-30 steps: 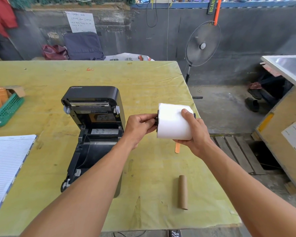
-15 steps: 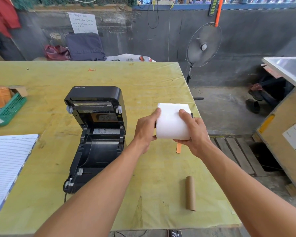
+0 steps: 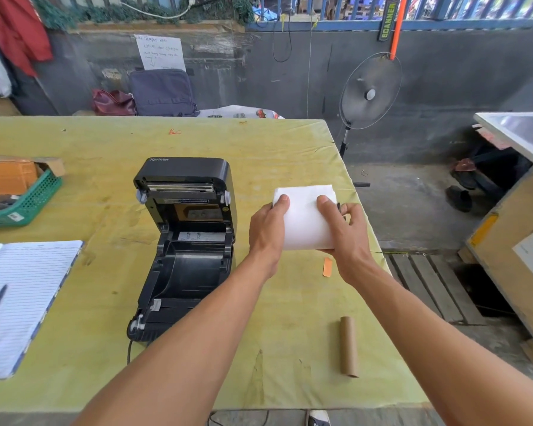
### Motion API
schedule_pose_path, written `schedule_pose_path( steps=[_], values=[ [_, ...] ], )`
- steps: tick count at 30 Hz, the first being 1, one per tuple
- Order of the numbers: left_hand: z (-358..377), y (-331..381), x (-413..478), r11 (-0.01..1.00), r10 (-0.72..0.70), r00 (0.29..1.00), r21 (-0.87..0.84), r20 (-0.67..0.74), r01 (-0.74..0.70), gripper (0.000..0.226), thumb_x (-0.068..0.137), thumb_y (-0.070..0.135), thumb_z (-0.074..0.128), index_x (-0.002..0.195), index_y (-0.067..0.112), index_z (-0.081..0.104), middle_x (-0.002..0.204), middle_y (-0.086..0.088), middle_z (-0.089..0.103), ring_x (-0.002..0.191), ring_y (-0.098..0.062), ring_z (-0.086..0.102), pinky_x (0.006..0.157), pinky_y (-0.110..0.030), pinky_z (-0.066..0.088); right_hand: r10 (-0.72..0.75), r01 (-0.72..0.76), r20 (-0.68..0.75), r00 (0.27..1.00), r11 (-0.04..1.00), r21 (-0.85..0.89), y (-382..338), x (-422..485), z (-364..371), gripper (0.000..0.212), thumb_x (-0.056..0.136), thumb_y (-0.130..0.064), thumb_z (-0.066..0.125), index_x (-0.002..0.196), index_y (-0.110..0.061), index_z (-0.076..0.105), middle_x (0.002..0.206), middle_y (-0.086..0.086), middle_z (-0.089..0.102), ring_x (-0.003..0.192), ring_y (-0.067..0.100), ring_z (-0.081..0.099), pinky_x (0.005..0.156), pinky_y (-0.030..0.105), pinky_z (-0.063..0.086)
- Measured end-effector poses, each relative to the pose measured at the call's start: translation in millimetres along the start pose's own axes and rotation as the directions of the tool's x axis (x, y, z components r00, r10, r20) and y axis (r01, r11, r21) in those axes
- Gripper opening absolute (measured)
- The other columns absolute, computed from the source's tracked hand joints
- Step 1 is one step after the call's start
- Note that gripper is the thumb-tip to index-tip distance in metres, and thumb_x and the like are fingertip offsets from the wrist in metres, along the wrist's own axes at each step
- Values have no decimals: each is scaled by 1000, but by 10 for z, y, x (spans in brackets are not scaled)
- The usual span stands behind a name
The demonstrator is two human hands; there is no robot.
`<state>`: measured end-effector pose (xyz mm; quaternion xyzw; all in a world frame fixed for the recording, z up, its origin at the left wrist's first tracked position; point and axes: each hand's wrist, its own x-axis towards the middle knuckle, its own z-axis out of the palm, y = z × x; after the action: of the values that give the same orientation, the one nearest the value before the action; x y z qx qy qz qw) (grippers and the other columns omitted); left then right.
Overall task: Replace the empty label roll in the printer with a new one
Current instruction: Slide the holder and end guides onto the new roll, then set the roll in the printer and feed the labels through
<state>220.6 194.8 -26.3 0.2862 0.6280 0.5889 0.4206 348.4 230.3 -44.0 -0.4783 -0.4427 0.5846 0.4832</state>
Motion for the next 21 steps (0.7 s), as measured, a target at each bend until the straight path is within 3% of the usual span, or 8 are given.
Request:
schedule_pose_path(
  steps=[3,5,7,9,11,15,21],
  values=[
    [-32,71,-11,996,-79,997,-40,-7,78,40,71,57,54,91,23,64,98,-5,69,87,-30,67,69,-38,47,-71,71,12,997,997,-9,20,-91,35,49,69,-59,73,87,-27,40,94,-4,58,79,16,61,68,39,49],
    [-70,59,-29,995,-84,996,-51,-41,82,48,69,62,55,94,22,64,102,-6,69,93,-30,67,76,-42,52,-71,72,39,997,997,-5,1,-142,69,51,67,-60,73,88,-27,40,94,-5,57,79,15,60,69,39,48],
    [-104,7,-62,998,-50,994,-54,-100,45,50,70,65,55,89,20,66,94,-2,69,91,-28,67,82,-45,53,-44,42,79,996,999,15,-33,-187,114,55,67,-61,74,92,-26,39,101,-3,58,84,18,62,72,42,51],
    [-139,-12,-97,997,-5,987,-78,-161,-7,56,71,66,56,82,13,66,81,2,67,83,-26,66,75,-41,52,-27,22,123,992,999,46,-43,-246,155,58,67,-60,75,95,-26,37,106,-1,58,86,17,63,74,40,53],
    [-185,42,-105,995,13,982,-93,-190,-31,63,69,67,58,81,5,64,77,-1,65,79,-28,65,71,-42,52,-21,-3,200,980,993,120,-34,-301,169,56,70,-52,76,99,-24,37,109,0,59,85,14,65,72,35,54],
    [-350,212,-95,995,-45,979,-95,-197,26,57,65,65,60,75,9,63,84,-5,69,86,-37,68,83,-53,55,-26,-32,299,954,982,187,-34,-420,191,44,76,-32,76,102,-26,42,111,-1,62,86,14,67,74,34,55],
    [-669,162,-149,988,-111,968,-127,-226,84,41,73,58,67,69,18,64,81,-5,72,74,-28,72,72,-49,59,-86,95,118,989,993,-72,-24,-701,405,51,78,-51,76,120,-27,56,132,10,54,110,22,65,79,34,60]
  ],
)
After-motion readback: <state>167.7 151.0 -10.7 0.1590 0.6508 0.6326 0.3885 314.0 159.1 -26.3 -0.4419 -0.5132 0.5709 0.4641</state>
